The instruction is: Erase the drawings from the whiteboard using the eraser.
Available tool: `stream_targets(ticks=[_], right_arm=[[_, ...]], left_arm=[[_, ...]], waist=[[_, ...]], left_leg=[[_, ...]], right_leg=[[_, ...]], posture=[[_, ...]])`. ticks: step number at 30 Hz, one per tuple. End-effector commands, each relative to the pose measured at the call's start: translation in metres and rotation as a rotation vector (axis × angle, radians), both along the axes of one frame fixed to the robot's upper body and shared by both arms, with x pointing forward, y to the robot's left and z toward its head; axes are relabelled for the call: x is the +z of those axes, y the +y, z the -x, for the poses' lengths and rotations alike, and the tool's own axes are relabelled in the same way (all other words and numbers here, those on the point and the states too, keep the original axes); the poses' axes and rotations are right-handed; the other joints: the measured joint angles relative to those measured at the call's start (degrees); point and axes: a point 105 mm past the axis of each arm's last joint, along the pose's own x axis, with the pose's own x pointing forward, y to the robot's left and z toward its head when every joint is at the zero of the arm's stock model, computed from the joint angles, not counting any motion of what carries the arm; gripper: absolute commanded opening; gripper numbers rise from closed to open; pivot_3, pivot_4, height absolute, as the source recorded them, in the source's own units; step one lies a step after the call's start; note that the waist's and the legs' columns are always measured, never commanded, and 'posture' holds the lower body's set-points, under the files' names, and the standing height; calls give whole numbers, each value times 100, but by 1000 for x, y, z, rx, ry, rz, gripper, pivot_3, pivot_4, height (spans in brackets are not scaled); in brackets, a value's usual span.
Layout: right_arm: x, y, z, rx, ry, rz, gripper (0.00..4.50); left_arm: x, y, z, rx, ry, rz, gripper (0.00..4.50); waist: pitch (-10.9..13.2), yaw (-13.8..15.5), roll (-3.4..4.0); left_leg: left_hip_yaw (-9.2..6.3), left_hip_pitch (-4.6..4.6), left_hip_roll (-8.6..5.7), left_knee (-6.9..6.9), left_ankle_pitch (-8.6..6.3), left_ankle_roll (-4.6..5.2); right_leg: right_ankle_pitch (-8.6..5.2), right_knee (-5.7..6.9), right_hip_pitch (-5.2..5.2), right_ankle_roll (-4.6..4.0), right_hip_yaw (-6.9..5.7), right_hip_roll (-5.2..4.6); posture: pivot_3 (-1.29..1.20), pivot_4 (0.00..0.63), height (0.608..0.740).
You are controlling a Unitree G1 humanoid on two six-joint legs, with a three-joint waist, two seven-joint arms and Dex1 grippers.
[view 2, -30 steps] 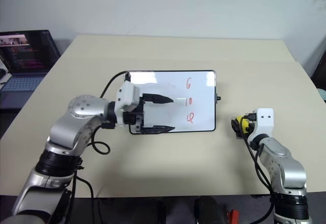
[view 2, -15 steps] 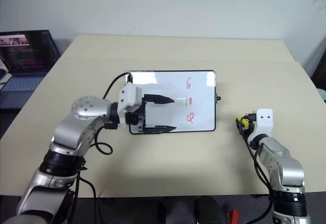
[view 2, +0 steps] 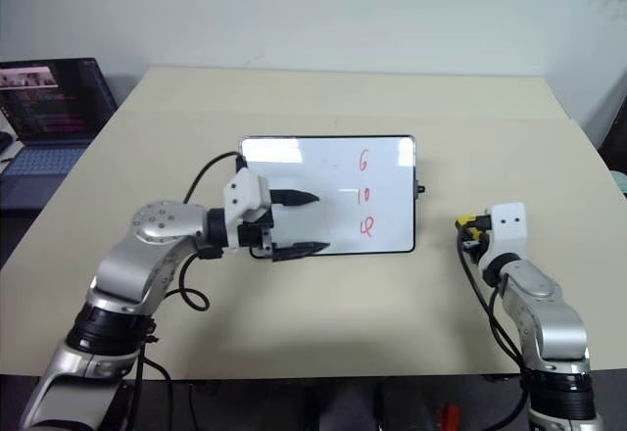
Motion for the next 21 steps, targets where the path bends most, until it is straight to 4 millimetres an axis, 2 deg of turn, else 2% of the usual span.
stream_targets(ticks=[1,5,13,17,21], right_arm=[[41,25,1,102,-195,140,1350],[67,62,-2,222,-321,179,1349],[93,119,-15,393,-422,153,1349],[99,138,-28,417,-446,168,1343],[100,147,-42,405,-453,209,1342]], left_arm=[[16,-3,-2,79,-63,39,4500],[22,-9,-11,171,-75,97,4500],[32,-8,-22,280,-47,172,4500],[37,-6,-26,313,-48,180,4500],[37,-5,-26,322,-45,165,4500]], waist=[[0,-1,0],[0,-11,0],[0,0,-1],[-1,0,-1],[0,2,-1]], left_leg=[[0,0,0,0,0,0],[-1,2,1,1,0,0],[-6,1,2,4,1,-1],[-9,2,1,5,1,-1],[-10,2,4,5,1,-1]], right_leg=[[0,0,0,1,-1,0],[0,4,0,0,0,1],[6,6,1,-8,-3,0],[7,6,1,-9,-4,-1],[7,7,1,-10,-4,-6]], posture=[[0,150,740],[0,150,740],[0,150,740],[0,150,740],[0,150,740]])
